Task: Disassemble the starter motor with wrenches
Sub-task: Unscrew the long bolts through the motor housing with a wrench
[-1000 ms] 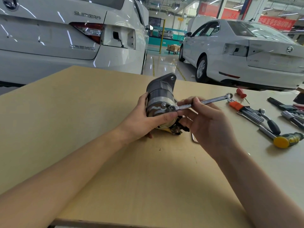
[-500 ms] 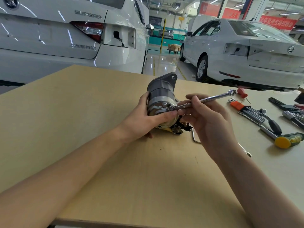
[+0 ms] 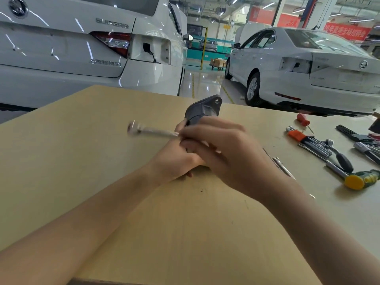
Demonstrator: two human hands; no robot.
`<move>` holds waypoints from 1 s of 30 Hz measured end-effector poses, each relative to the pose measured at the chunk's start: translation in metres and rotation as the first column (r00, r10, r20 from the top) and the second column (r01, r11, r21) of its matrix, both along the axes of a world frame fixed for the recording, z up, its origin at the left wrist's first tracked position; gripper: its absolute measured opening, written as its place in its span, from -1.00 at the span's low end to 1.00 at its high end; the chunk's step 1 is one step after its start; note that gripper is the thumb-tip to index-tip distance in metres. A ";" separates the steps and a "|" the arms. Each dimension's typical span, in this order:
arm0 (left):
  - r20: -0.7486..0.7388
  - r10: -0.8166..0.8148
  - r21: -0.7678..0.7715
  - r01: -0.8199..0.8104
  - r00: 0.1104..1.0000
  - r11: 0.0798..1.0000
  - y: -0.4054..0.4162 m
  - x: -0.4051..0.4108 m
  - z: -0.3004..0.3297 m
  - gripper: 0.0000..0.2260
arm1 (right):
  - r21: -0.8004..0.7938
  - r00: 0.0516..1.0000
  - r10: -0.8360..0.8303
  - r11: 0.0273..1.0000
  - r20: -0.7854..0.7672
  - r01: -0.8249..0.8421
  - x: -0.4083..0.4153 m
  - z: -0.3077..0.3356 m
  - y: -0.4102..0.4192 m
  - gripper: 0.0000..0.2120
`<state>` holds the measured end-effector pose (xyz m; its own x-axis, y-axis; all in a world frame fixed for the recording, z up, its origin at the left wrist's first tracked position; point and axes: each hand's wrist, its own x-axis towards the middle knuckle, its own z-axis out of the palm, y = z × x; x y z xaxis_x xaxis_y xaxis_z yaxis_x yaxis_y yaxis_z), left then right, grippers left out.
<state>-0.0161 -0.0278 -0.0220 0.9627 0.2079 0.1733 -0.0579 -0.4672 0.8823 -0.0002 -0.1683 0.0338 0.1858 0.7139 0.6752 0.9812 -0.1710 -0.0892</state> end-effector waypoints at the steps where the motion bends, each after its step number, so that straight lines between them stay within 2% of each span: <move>1: 0.000 -0.015 -0.073 0.015 1.000 0.997 -0.001 0.001 0.002 -0.31 | 0.188 0.989 0.051 0.982 -0.141 -0.024 0.000 -0.002 -0.004 -0.88; 2: -0.007 -0.020 -0.164 0.019 1.000 0.986 -0.001 0.001 0.002 -0.13 | 0.360 0.945 0.125 0.933 -0.301 -0.009 0.002 -0.004 -0.007 -0.92; 3: -0.016 -0.027 -0.219 0.023 1.000 0.976 0.000 0.000 0.002 0.00 | 0.501 0.859 0.228 0.865 -0.459 0.039 0.005 -0.008 -0.009 -0.92; 5: -0.015 -0.041 -0.237 0.036 0.999 0.971 -0.001 -0.002 0.004 0.10 | 0.659 0.563 0.466 0.725 -0.683 0.199 0.010 -0.017 -0.013 -0.85; 6: -0.014 -0.046 -0.240 0.042 0.999 0.970 -0.002 -0.003 0.005 0.14 | 0.682 0.399 0.565 0.677 -0.722 0.276 0.013 -0.021 -0.016 -0.83; 7: -0.011 -0.051 -0.246 0.047 0.999 0.968 -0.002 -0.003 0.006 0.19 | 0.688 0.277 0.631 0.643 -0.725 0.336 0.014 -0.024 -0.018 -0.82; 9: -0.005 -0.054 -0.264 0.050 0.999 0.963 -0.003 -0.004 0.009 0.20 | 0.683 0.169 0.683 0.611 -0.710 0.400 0.017 -0.029 -0.021 -0.83; 12: -0.004 -0.055 -0.271 0.051 0.998 0.961 -0.005 -0.006 0.011 0.18 | 0.697 0.131 0.717 0.592 -0.685 0.404 0.018 -0.031 -0.021 -0.85; 17: 0.005 -0.066 -0.289 0.065 0.998 0.955 -0.004 -0.007 0.011 0.07 | 0.687 0.108 0.705 0.624 -0.700 0.373 0.015 -0.032 -0.020 -0.83; 20: 0.005 -0.082 -0.287 0.080 0.997 0.955 -0.003 -0.009 0.013 0.12 | 0.667 0.087 0.692 0.643 -0.716 0.377 0.014 -0.032 -0.020 -0.78; 24: 0.012 -0.079 -0.302 0.079 0.997 0.950 -0.003 -0.008 0.013 0.12 | 0.658 0.036 0.707 0.636 -0.706 0.403 0.015 -0.034 -0.019 -0.90; 25: 0.015 -0.077 -0.300 0.078 0.997 0.951 -0.003 -0.007 0.012 0.14 | 0.660 0.028 0.717 0.626 -0.697 0.414 0.015 -0.035 -0.019 -0.88; 28: 0.024 -0.067 -0.286 0.071 0.997 0.956 -0.003 -0.005 0.009 0.12 | 0.659 0.046 0.717 0.612 -0.696 0.437 0.015 -0.035 -0.019 -0.79; 30: 0.028 -0.067 -0.289 0.073 0.997 0.954 -0.001 -0.002 0.007 0.10 | 0.664 0.107 0.699 0.604 -0.707 0.440 0.012 -0.033 -0.020 -0.87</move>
<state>-0.0180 -0.0293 -0.0152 0.9739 0.1839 0.1328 -0.0982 -0.1857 0.9777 0.0117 -0.1882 0.0003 0.9362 0.3028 0.1786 -0.0496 0.6167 -0.7856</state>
